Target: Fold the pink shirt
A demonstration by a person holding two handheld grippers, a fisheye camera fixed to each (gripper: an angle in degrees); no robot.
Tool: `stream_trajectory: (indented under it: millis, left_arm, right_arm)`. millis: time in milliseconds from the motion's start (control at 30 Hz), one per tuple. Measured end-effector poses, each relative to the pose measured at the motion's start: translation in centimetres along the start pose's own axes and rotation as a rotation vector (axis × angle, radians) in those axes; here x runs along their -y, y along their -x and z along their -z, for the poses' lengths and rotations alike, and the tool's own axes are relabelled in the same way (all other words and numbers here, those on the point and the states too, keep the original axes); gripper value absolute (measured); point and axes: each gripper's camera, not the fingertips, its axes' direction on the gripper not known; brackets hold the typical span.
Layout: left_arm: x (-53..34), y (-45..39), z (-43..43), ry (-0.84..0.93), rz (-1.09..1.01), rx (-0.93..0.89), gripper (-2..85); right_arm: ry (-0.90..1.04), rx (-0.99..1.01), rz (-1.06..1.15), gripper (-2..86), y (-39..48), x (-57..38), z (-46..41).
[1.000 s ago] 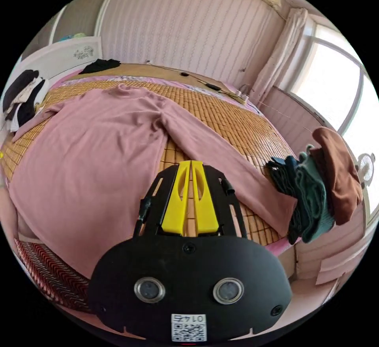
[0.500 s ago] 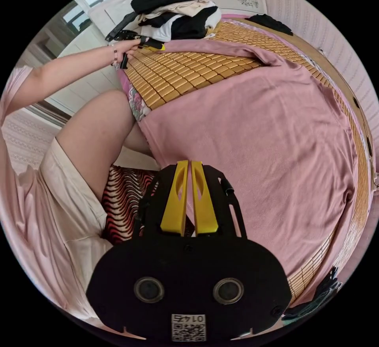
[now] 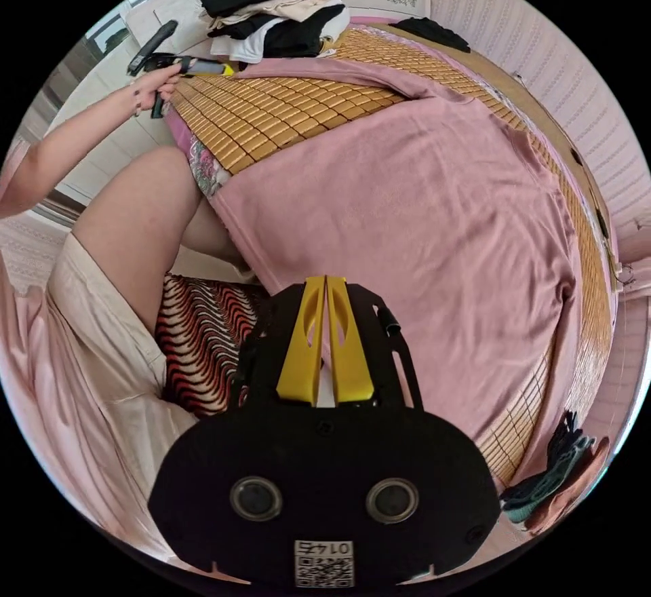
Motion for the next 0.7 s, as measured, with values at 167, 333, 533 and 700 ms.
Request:
stream_trajectory:
  millis: [167,333,533,700]
  left_arm:
    - [-5.3,-9.1,0.1,0.183,-0.385,-0.294,6.7]
    - [-7.4,-16.9,-2.5,0.271,-0.628,-0.311,7.3]
    - [-8.6,-18.7,-5.1,0.279,-0.788,-0.185,5.1]
    - [-8.5,-17.6,-4.7,0.335,-0.760,-0.179,4.8]
  right_arm:
    - [0.133,-0.250,-0.273,-1.0,-5.9,-3.3,1.4]
    - [0.277,-0.271,-0.477,-1.0,-10.0,-5.3,0.4]
    - [0.344,-0.332,-0.363,-0.9,-8.6,-4.8,-1.0]
    - [0.322,-0.285,-0.423,-0.8,-7.9,-3.4,0.0]
